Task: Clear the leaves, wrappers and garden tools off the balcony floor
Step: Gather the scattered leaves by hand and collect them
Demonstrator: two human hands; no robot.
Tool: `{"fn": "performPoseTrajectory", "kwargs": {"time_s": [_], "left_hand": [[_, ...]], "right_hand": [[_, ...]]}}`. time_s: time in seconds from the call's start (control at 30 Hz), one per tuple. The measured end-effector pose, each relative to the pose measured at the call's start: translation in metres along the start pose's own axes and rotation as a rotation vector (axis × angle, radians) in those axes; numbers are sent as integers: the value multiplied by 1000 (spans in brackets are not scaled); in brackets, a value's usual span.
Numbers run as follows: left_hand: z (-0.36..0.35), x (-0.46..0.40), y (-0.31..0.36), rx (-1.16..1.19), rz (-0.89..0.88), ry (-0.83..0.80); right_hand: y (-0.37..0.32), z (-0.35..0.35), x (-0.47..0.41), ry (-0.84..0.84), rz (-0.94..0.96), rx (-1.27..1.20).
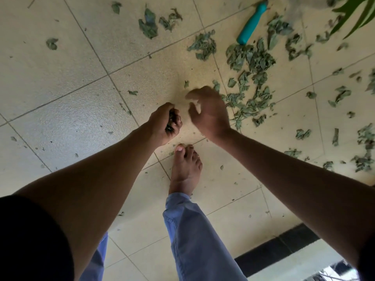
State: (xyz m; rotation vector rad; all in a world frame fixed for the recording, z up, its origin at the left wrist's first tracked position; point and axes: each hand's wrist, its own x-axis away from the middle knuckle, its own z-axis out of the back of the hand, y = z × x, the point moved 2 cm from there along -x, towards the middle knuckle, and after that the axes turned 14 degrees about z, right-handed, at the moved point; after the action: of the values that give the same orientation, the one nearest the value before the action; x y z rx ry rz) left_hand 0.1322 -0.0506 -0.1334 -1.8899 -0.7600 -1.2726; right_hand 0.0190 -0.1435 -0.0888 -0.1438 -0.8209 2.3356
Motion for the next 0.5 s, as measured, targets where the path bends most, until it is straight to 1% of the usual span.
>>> {"fn": "performPoseTrajectory", "kwargs": {"time_s": [0.07,0.13,0.17,0.23,0.3,0.4,0.5], "left_hand": [[-3,-3,0,-5,15,7],[-6,-5,-2,-22,21,2],[-7,-5,-4,-27,27,1],[-7,-5,-7,-36,40,8],[-6,-5,-11,-52,51,25],[-4,-5,-18,-50,69,28],[-2,-6,-24,-25,93,9]], "right_hand": [[30,5,-7,-153,-116,199],[52,11,-15,-306,-202,305],[58,13,-19,-378,-206,333],[64,11,-23,-482,-157,360],[65,7,-25,-507,-117,363],[62,-2,-27,-503,-61,371],[60,-9,-22,-479,-50,286]]}}
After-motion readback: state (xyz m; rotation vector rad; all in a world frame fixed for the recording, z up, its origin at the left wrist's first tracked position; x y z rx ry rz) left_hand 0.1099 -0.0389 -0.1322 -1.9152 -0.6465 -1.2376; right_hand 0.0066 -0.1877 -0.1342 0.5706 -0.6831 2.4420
